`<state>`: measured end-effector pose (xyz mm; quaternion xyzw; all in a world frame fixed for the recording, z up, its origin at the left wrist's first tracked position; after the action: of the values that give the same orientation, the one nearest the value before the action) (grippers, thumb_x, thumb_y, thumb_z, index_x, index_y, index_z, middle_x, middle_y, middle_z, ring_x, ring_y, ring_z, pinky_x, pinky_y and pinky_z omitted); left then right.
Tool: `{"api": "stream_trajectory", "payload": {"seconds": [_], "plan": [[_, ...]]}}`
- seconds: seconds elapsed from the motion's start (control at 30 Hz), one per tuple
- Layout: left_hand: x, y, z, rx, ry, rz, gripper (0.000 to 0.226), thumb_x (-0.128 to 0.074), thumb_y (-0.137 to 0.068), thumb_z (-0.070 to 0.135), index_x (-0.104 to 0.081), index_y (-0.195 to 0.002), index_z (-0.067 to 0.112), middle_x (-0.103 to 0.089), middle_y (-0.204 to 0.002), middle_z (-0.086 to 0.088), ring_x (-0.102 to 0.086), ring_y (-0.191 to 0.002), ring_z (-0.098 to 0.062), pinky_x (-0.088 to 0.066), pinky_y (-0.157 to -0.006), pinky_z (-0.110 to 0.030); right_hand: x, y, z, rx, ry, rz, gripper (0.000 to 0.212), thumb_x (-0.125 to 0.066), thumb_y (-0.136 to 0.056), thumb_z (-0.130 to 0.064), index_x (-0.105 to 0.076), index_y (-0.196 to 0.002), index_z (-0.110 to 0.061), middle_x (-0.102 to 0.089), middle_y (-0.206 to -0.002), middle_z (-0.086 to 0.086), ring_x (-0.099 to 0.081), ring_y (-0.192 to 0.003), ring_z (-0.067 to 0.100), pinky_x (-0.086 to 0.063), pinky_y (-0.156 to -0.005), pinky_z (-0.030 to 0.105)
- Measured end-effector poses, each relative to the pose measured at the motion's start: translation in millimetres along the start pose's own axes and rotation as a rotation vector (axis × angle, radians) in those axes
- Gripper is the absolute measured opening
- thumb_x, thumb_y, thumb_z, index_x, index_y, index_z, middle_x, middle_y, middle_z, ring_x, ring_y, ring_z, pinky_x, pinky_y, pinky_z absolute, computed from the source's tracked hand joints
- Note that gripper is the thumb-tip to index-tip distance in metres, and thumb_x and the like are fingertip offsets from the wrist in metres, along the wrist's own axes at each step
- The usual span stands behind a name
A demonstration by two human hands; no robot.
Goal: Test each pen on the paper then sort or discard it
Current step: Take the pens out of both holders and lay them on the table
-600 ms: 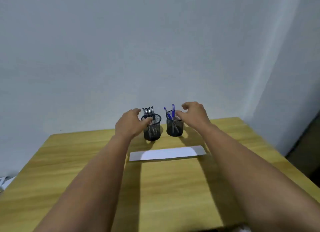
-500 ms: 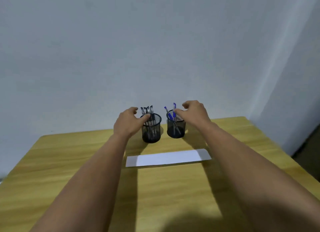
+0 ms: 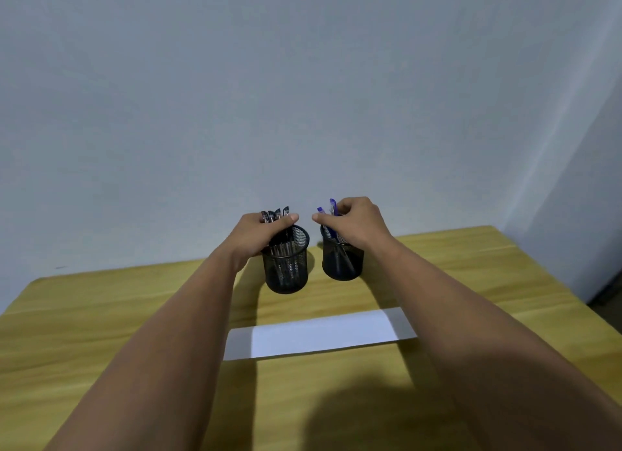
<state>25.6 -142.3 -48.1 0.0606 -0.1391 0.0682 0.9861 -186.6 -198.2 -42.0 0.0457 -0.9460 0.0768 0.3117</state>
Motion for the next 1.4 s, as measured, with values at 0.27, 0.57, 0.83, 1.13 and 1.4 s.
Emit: {"api": "stream_trajectory", "payload": {"seconds": [0.27,0.57,0.83,1.13,1.4], "plan": [[-3.9,-4.4,-3.7,-0.029,0.0,-0.059,0.036,-0.067,-0.093,0.044,-0.076,-0.105,0.011,-0.078,-0.103,-0.008,-0.071,-0.092,-0.02,-0.053,-0.08,-0.033,-3.6,-4.9,8.9,0.034,-0.124,0.034,0.024,-0.081,-0.092,-0.039,-0.074,-0.075,-0.023,-0.073,-0.078,-0.005,-0.066,-0.075,0.012,-0.048,-0.071,0.027],[-6.4,-3.4,1.0,-0.1,0.131,-0.036,0.039,-0.054,-0.104,0.033,-0.069,-0.111,-0.002,-0.076,-0.111,-0.006,-0.072,-0.106,-0.018,-0.055,-0.084,-0.025,3.3,-1.7,10.2,0.0,-0.185,0.102,0.03,-0.081,-0.092,-0.038,-0.079,-0.075,-0.013,-0.077,-0.077,0.006,-0.071,-0.076,0.027,-0.059,-0.077,0.042],[-5.8,8.1,32.4,-0.23,0.112,0.135,0.041,-0.046,-0.106,0.037,-0.066,-0.109,0.0,-0.078,-0.106,0.0,-0.073,-0.1,-0.015,-0.058,-0.088,-0.034,31.6,10.5,-15.9,0.049,-0.3,0.247,0.024,-0.081,-0.092,-0.039,-0.078,-0.072,-0.025,-0.08,-0.08,0.007,-0.076,-0.076,0.023,-0.063,-0.081,0.043],[33.0,73.2,112.8,-0.249,0.277,0.227,0.029,-0.042,-0.107,0.034,-0.057,-0.103,0.01,-0.075,-0.094,-0.015,-0.075,-0.083,-0.022,-0.058,-0.069,-0.035,64.4,43.4,-103.3,0.224,-0.451,0.264,0.028,-0.081,-0.093,-0.032,-0.079,-0.078,-0.008,-0.073,-0.074,0.015,-0.059,-0.066,0.01,-0.051,-0.071,0.029],[93.9,155.2,87.3,0.059,0.0,0.174,0.035,-0.046,-0.106,0.033,-0.062,-0.112,0.002,-0.076,-0.101,-0.018,-0.074,-0.081,-0.023,-0.059,-0.077,-0.038,-6.5,100.9,-140.2,0.087,-0.436,-0.105,0.033,-0.081,-0.094,-0.028,-0.078,-0.099,0.004,-0.078,-0.105,0.024,-0.07,-0.077,0.021,-0.064,-0.076,0.04]]}}
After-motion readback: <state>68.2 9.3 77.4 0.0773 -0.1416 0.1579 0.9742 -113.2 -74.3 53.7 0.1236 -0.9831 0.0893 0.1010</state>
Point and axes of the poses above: each hand's wrist, its own y-axis away from the middle knuckle, its own x-axis out of the back of the hand, z = x × y, the point moved 2 cm from there along -y, towards the middle knuckle
